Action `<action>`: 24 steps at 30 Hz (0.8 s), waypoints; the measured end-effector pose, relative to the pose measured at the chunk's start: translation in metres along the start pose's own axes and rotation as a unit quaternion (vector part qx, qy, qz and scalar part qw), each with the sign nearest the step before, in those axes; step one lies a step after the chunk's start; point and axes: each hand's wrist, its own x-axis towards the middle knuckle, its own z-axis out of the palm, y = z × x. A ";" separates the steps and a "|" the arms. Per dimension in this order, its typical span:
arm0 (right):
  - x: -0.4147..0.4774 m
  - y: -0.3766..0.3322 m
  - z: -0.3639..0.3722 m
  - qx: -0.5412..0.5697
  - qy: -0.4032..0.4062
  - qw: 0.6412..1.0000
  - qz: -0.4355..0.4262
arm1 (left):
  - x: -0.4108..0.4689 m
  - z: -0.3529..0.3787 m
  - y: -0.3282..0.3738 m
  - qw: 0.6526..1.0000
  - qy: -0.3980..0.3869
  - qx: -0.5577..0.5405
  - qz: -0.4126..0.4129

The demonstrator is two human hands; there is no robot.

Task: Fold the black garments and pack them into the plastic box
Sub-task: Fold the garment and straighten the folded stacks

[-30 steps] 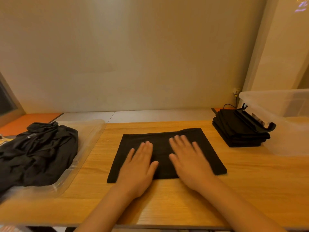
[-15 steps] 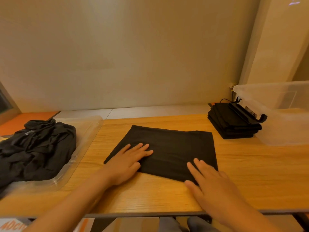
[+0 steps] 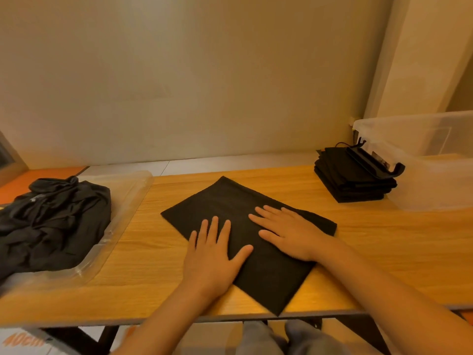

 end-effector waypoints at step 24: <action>-0.034 -0.008 0.005 -0.025 0.041 0.982 0.181 | -0.014 -0.024 -0.023 0.984 -0.050 -0.077 0.152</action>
